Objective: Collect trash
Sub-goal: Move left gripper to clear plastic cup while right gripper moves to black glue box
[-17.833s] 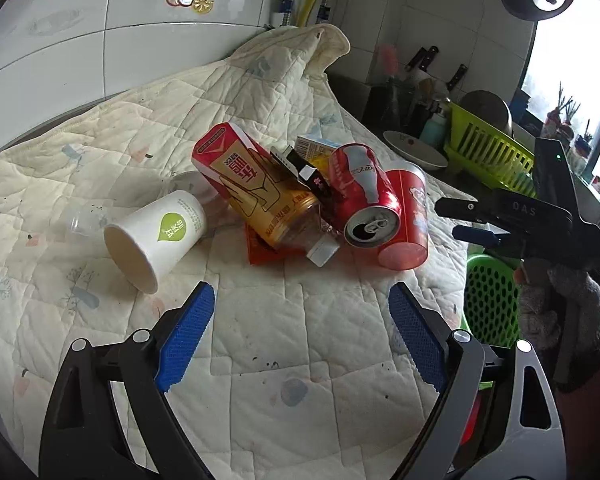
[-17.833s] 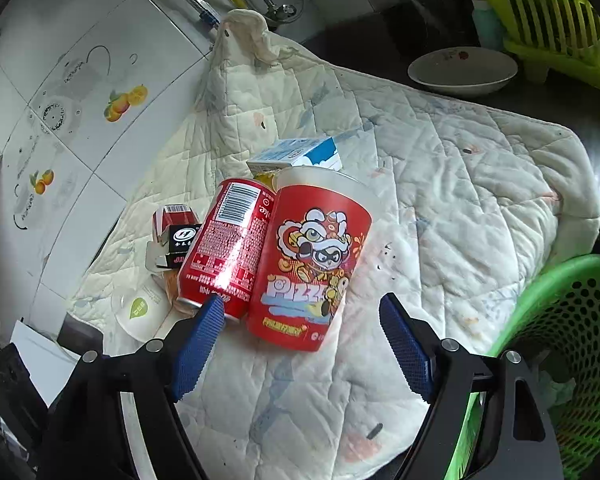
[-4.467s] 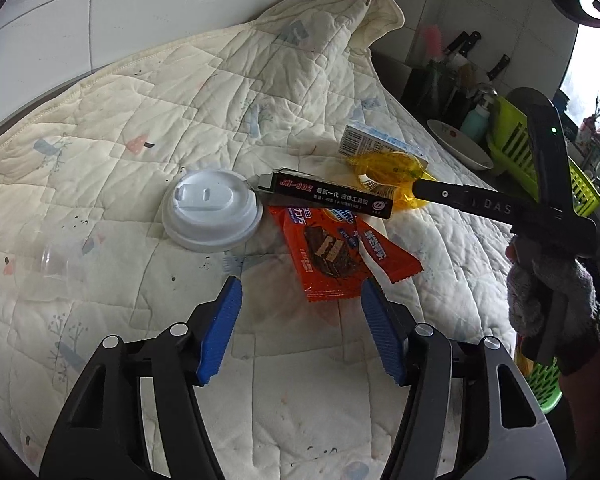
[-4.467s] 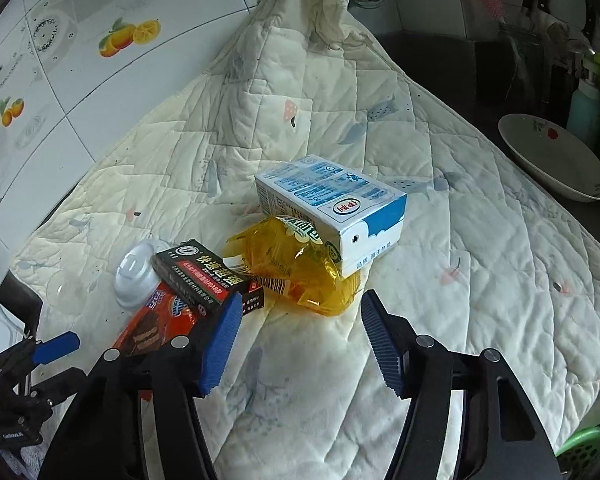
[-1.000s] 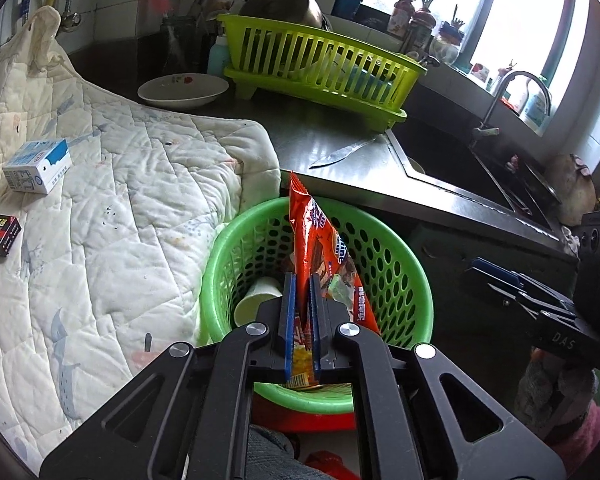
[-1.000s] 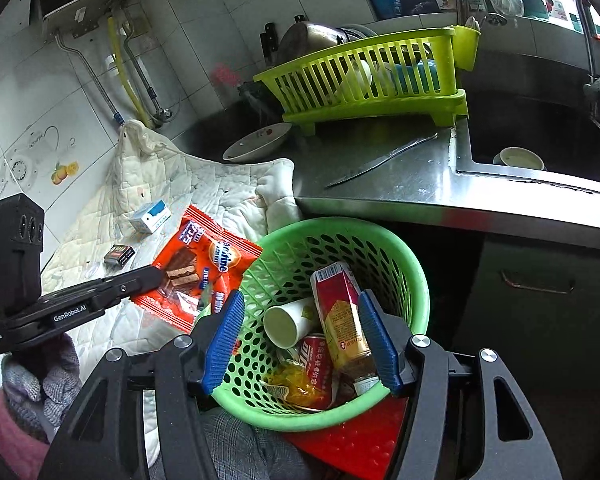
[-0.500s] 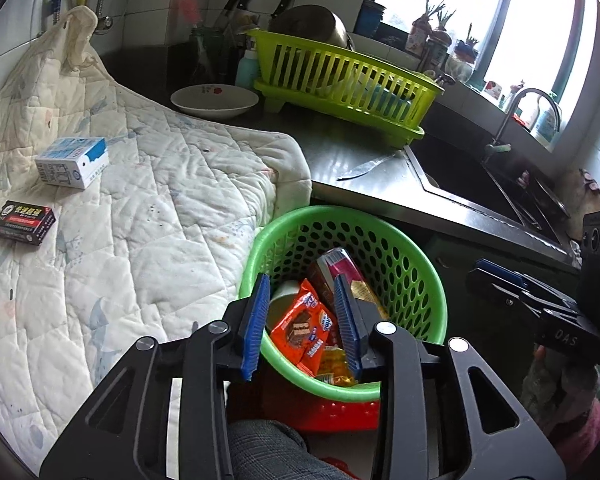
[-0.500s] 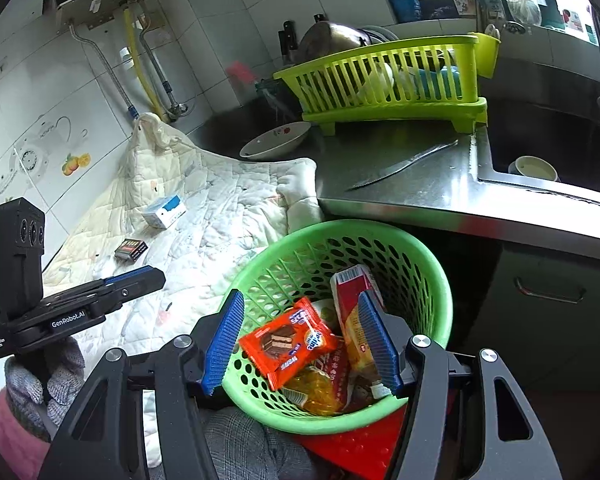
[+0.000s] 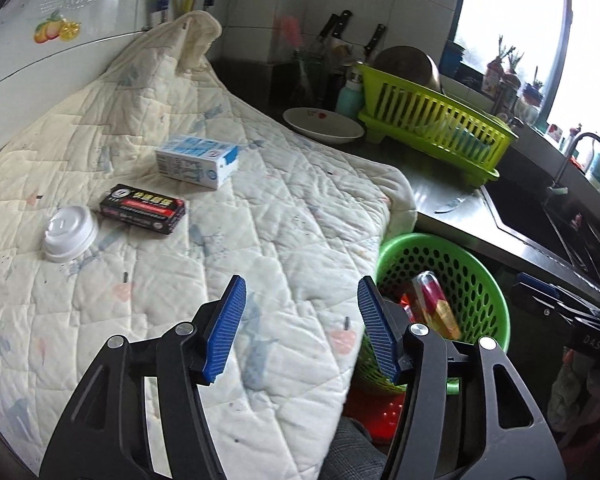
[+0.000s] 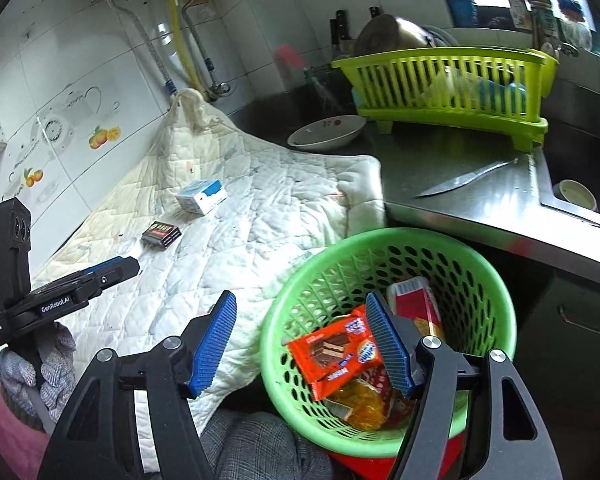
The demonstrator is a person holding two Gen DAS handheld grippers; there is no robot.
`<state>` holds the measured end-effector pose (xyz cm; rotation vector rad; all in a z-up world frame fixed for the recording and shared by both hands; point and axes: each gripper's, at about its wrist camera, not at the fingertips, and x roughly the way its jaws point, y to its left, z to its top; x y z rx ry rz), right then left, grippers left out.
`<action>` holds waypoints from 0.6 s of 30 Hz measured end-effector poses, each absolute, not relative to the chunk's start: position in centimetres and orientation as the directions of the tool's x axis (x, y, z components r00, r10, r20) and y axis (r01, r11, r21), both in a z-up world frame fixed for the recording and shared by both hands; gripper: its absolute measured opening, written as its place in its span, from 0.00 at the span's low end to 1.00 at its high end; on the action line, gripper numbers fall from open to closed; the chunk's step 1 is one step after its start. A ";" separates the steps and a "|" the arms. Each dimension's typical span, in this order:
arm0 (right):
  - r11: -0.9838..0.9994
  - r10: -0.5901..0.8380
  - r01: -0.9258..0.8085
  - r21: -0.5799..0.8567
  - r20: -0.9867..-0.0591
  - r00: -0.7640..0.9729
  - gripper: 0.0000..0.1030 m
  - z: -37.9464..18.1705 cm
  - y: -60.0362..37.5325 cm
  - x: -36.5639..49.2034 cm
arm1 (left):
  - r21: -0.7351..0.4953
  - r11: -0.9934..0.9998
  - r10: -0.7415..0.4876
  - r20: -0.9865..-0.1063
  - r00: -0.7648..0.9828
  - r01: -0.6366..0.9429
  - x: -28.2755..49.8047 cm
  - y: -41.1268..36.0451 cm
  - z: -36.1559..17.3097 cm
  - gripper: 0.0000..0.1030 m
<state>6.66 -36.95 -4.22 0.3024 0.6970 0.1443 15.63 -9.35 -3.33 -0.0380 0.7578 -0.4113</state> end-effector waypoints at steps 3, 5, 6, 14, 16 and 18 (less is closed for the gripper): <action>0.947 0.255 -0.064 0.316 -0.614 0.747 0.63 -4.1 -35.5 7.7 | -0.171 0.943 -0.326 -0.659 0.678 0.286 16.3 -6.7 -3.1 0.59; 0.945 0.275 -0.088 0.315 -0.617 0.737 0.64 -4.1 -34.5 8.5 | -0.175 0.953 -0.300 -0.659 0.690 0.247 16.7 -4.9 -3.0 0.59; 0.945 0.282 -0.101 0.311 -0.619 0.733 0.64 -4.0 -33.8 8.9 | -0.174 0.958 -0.286 -0.658 0.696 0.229 16.9 -4.1 -3.0 0.59; 0.934 0.350 -0.206 0.292 -0.632 0.692 0.66 -3.7 -29.5 12.3 | -0.174 0.984 -0.138 -0.673 0.727 0.026 17.3 3.4 -2.8 0.60; 0.927 0.372 -0.235 0.293 -0.635 0.677 0.66 -3.7 -28.3 13.2 | -0.182 0.982 -0.098 -0.679 0.727 -0.038 17.2 5.3 -2.8 0.60; 0.921 0.389 -0.262 0.288 -0.639 0.664 0.67 -3.8 -27.1 14.1 | -0.196 0.974 -0.055 -0.692 0.719 -0.113 17.2 7.5 -2.9 0.60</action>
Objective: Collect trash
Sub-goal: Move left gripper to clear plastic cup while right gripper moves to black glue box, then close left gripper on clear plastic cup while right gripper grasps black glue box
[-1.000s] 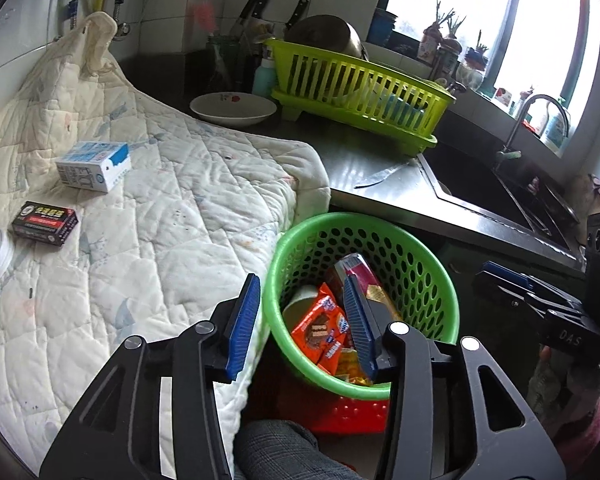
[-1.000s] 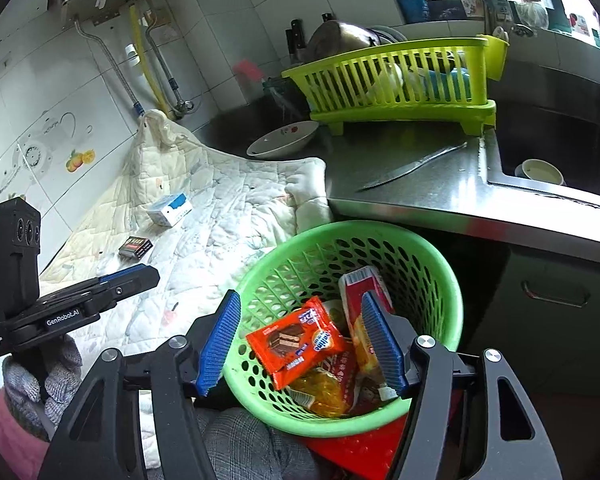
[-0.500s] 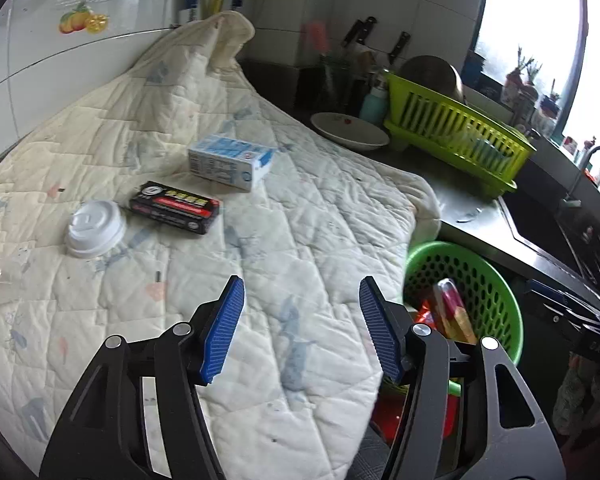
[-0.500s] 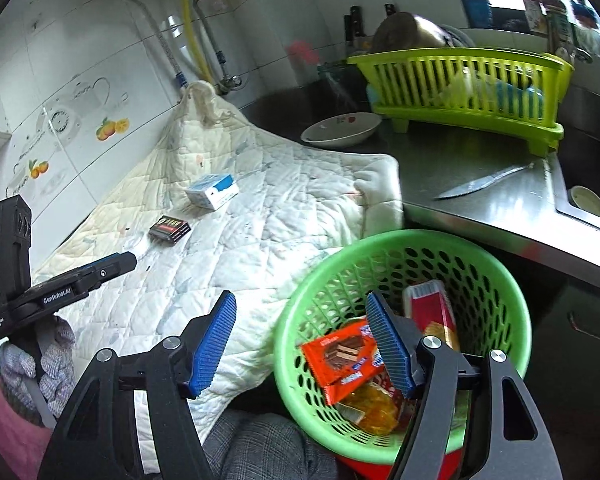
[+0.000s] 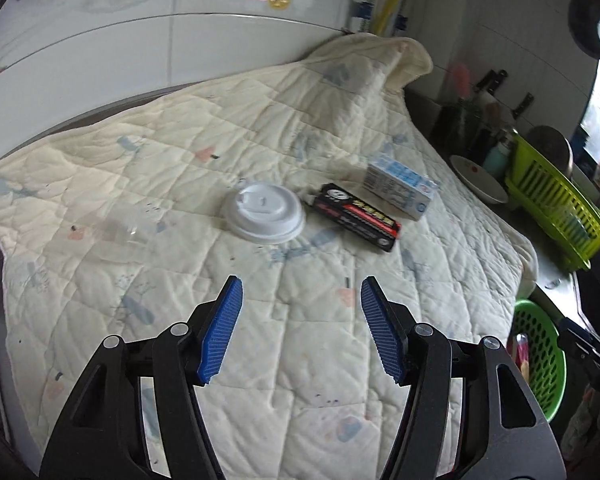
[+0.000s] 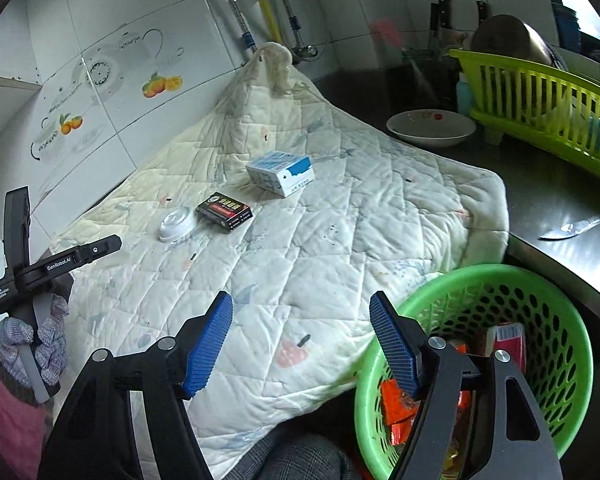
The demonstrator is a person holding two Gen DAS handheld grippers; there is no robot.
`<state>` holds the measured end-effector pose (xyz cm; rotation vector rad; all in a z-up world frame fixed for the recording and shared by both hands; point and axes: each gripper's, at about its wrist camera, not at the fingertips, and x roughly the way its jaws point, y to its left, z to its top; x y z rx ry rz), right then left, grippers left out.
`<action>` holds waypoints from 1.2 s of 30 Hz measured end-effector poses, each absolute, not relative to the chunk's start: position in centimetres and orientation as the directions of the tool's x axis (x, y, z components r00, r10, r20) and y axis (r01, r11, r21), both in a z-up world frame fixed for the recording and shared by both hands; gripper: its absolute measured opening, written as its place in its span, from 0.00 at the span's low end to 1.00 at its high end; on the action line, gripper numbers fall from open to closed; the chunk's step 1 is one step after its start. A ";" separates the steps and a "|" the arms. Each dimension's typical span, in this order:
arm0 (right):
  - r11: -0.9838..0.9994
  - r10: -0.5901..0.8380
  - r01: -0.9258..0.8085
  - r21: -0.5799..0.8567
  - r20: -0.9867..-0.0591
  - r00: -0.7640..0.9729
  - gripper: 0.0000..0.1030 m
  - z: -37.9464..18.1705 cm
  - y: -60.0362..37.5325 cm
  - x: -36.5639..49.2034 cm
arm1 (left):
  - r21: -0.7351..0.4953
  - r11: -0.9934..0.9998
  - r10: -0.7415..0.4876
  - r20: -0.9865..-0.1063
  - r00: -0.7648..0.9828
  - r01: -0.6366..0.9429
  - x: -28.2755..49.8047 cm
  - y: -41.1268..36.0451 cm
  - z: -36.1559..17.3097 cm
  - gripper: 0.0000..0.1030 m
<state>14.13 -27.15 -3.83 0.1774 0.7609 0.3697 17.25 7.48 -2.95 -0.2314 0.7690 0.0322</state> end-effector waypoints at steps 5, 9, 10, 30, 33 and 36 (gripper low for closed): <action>0.903 0.428 -0.332 0.274 -0.651 0.627 0.67 -4.2 -24.1 16.1 | -0.278 0.915 -0.004 -0.731 0.682 -0.292 17.9 12.8 -4.2 0.60; 0.886 0.454 -0.383 0.262 -0.657 0.601 0.67 -4.2 -22.0 17.6 | -0.337 0.855 0.006 -0.754 0.657 -0.394 18.8 15.9 -5.7 0.60; 0.881 0.461 -0.393 0.262 -0.658 0.595 0.67 -4.2 -21.6 17.9 | -0.349 0.840 0.008 -0.757 0.653 -0.415 19.1 16.5 -6.0 0.60; 0.815 0.491 -0.552 0.177 -0.716 0.496 0.70 -5.7 -14.9 24.0 | -0.393 0.672 0.070 -0.810 0.582 -0.628 24.6 23.7 -8.9 0.67; 0.807 0.494 -0.565 0.174 -0.724 0.482 0.71 -6.0 -14.2 25.0 | -0.389 0.661 0.076 -0.816 0.573 -0.641 25.2 24.3 -9.0 0.70; 0.796 0.496 -0.581 0.169 -0.731 0.468 0.71 -6.3 -13.4 25.8 | -0.397 0.650 0.072 -0.817 0.572 -0.648 25.6 24.6 -9.1 0.74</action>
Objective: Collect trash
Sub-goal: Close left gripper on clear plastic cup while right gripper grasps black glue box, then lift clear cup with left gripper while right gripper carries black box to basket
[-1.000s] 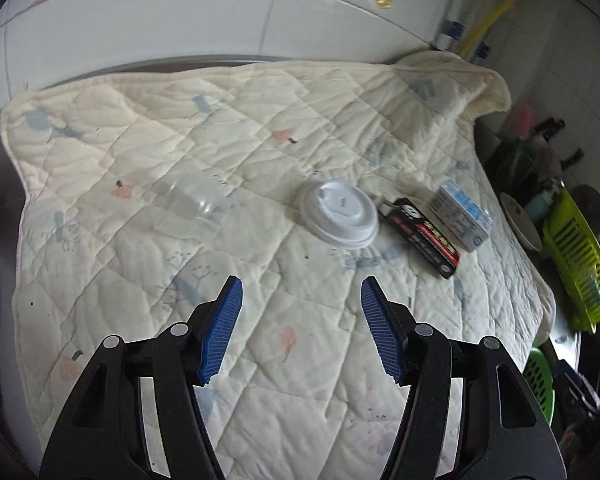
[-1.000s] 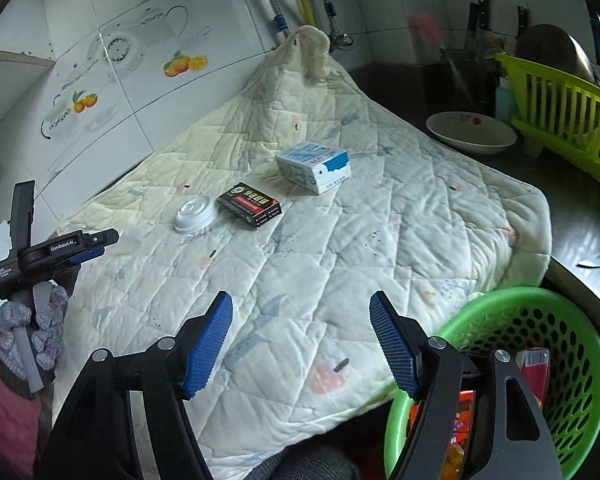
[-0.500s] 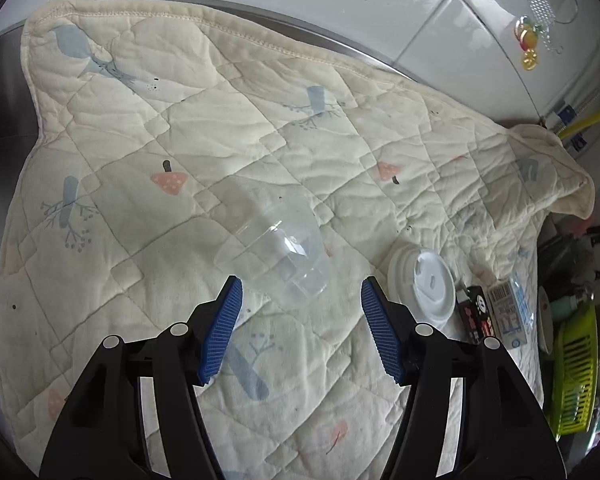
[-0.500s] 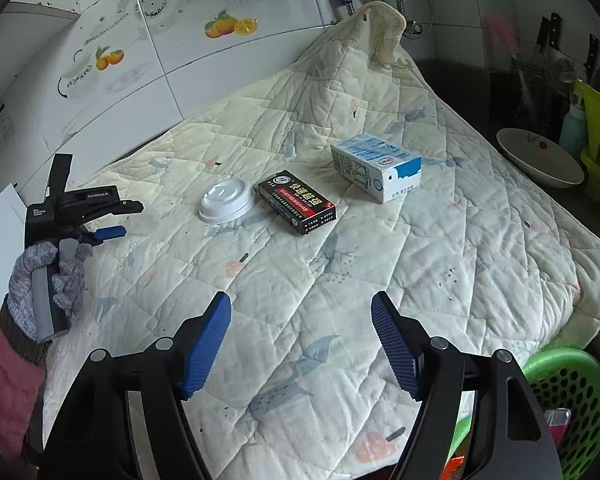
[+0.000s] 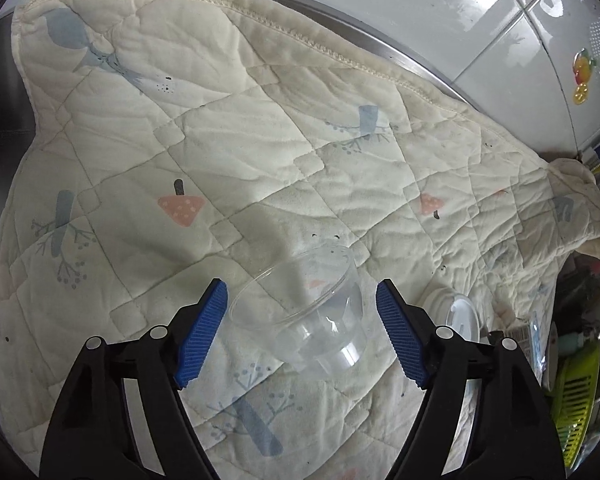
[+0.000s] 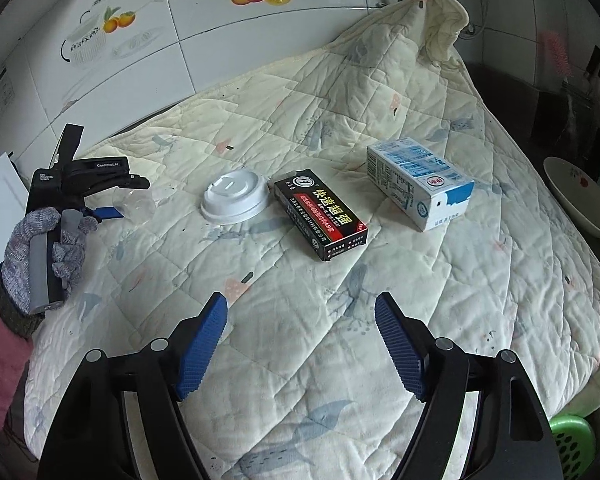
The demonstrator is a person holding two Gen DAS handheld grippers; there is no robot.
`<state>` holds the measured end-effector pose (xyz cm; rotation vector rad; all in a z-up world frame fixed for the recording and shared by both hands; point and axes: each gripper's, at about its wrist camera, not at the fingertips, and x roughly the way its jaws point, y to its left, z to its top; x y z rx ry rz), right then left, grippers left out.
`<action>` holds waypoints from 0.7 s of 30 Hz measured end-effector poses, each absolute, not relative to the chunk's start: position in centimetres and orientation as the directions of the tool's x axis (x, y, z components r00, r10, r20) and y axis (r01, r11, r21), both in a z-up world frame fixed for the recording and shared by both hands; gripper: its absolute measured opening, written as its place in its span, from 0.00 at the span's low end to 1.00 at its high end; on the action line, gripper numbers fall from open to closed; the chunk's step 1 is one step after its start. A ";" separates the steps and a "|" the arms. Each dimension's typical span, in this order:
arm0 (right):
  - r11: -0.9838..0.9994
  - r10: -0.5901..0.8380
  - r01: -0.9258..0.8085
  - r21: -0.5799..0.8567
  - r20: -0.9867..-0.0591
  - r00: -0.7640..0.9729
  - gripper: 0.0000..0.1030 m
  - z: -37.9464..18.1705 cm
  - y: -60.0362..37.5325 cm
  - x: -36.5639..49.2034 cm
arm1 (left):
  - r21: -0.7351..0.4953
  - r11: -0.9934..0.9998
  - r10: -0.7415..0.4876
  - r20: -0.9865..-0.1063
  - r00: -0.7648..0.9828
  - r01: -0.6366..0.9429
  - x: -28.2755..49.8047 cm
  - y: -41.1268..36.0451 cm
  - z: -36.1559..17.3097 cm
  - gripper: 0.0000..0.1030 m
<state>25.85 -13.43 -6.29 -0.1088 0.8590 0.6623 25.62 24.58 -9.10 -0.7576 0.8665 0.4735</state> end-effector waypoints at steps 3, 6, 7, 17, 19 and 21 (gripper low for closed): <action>0.786 0.496 -0.596 0.162 -0.742 0.452 0.71 -6.5 -12.5 26.9 | -0.401 0.643 0.067 -0.819 0.569 -0.652 25.9 24.3 -9.3 0.74; 0.774 0.498 -0.613 0.158 -0.749 0.437 0.72 -6.7 -11.6 28.1 | -0.388 0.643 0.079 -0.824 0.561 -0.660 26.0 23.9 -9.5 0.74; 0.769 0.500 -0.618 0.159 -0.753 0.428 0.73 -6.8 -11.3 28.6 | -0.381 0.639 0.088 -0.827 0.555 -0.668 26.1 23.9 -9.6 0.74; 0.753 0.459 -0.646 0.125 -0.803 0.379 0.73 -9.2 -8.0 33.4 | -0.354 0.637 0.122 -0.831 0.543 -0.685 26.3 23.6 -10.4 0.63; 0.754 0.447 -0.648 0.109 -0.808 0.384 0.73 -9.5 -7.5 34.3 | -0.352 0.648 0.122 -0.827 0.549 -0.675 26.2 23.6 -10.2 0.62; 0.750 0.450 -0.651 0.114 -0.810 0.376 0.73 -9.6 -7.0 35.2 | -0.345 0.666 0.127 -0.822 0.556 -0.662 26.2 23.5 -10.0 0.62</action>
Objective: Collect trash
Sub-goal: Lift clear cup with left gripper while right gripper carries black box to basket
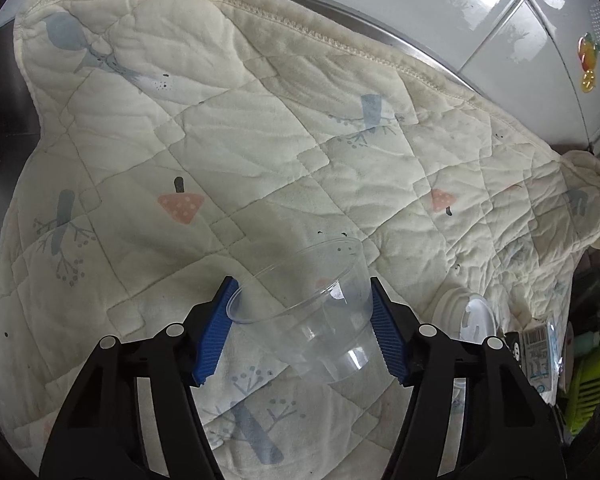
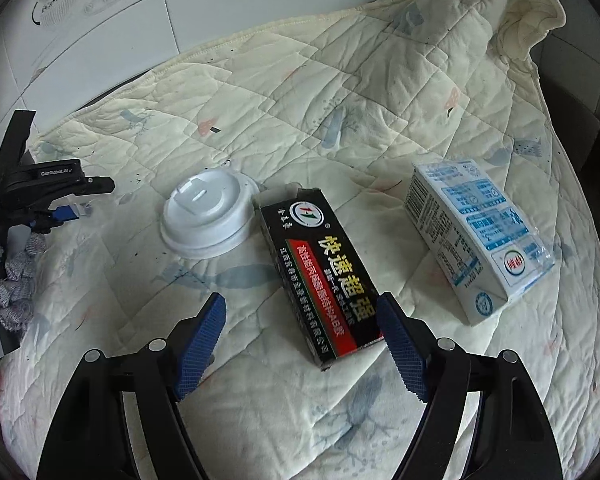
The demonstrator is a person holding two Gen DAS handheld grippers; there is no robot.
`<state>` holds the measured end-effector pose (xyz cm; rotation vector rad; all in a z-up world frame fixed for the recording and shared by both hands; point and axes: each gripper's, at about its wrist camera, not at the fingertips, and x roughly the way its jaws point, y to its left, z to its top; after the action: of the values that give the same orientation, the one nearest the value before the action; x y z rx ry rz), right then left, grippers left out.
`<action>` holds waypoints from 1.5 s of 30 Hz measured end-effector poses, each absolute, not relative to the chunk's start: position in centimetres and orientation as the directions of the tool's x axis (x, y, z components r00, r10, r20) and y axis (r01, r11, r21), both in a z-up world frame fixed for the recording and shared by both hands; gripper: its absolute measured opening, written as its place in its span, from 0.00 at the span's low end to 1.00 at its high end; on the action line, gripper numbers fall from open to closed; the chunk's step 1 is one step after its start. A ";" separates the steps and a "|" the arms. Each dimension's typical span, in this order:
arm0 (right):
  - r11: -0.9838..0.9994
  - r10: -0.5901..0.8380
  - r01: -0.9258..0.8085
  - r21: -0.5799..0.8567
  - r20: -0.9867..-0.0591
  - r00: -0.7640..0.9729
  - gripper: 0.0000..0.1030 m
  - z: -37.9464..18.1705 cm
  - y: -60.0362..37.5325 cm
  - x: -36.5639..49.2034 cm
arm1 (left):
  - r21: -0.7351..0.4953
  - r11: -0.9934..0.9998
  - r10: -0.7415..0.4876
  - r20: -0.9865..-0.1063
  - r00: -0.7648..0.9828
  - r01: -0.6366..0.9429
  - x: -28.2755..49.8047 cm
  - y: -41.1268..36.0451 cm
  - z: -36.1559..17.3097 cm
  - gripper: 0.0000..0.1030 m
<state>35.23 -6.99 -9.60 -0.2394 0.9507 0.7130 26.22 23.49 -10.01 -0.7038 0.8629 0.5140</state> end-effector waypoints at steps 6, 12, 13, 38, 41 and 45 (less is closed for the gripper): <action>0.739 0.443 -0.665 0.106 -0.820 0.362 0.73 -9.9 -5.3 37.1 | -0.332 0.710 0.129 -0.805 0.579 -0.620 25.5 23.5 -9.0 0.61; 0.722 0.400 -0.689 0.060 -0.849 0.345 0.69 -11.2 -3.4 38.2 | -0.326 0.753 0.112 -0.793 0.599 -0.572 24.8 23.0 -8.4 0.61; 0.725 0.399 -0.686 0.065 -0.851 0.342 0.68 -11.4 -3.3 38.3 | -0.328 0.760 0.105 -0.791 0.603 -0.561 24.7 22.8 -8.3 0.61; 0.814 0.462 -0.559 0.160 -0.760 0.456 0.45 -6.1 -11.2 27.3 | -0.327 0.901 -0.031 -0.704 0.710 -0.284 20.0 14.0 -3.2 0.61; 0.833 0.451 -0.529 0.161 -0.751 0.482 0.45 -5.4 -12.9 25.3 | -0.329 0.916 -0.067 -0.689 0.722 -0.229 19.2 11.9 -2.5 0.61; 0.863 0.426 -0.483 0.148 -0.728 0.537 0.45 -4.6 -15.5 22.3 | -0.324 0.934 -0.114 -0.671 0.733 -0.152 18.1 8.9 -1.9 0.61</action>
<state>22.32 -15.54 -4.58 -0.0739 0.8452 0.5414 18.07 8.89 -1.94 -0.3744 0.7529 0.0216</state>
